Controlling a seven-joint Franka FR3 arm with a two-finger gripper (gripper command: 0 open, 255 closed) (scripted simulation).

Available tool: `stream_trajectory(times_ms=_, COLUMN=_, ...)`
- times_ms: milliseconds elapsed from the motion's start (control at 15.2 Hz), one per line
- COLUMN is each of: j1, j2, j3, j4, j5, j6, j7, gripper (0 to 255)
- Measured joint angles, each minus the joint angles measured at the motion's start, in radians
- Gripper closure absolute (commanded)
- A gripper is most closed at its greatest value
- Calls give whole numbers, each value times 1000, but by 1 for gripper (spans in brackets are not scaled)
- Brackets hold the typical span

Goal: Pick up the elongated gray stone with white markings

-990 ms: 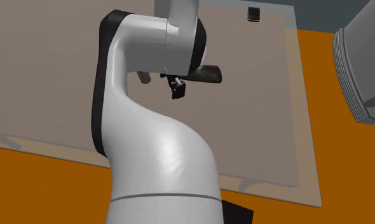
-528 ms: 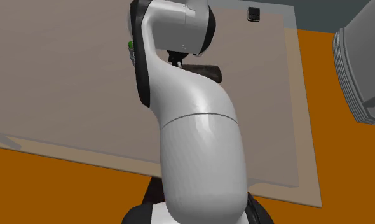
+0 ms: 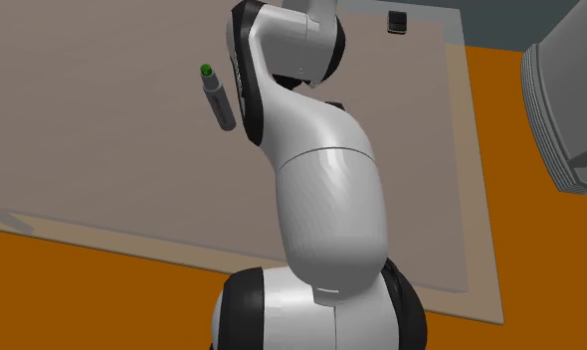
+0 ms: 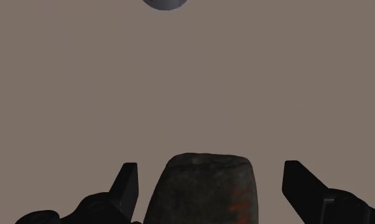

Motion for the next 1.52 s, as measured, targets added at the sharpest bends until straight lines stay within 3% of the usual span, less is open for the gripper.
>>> stream_trajectory(times_ms=198, j1=-4, j2=-2, j3=-1, j4=-41, j5=2, j6=38, j7=-6, gripper=0)
stream_trajectory(times_ms=264, j1=-4, j2=-1, j3=-1, j4=-45, j5=2, j6=43, j7=-7, gripper=255)
stream_trajectory(times_ms=924, j1=-4, j2=-1, j3=-1, j4=-51, j5=2, j6=50, j7=-8, gripper=255)
stream_trajectory(times_ms=1518, j1=6, j2=8, j3=0, j4=69, j5=-4, j6=-59, j7=11, gripper=255)
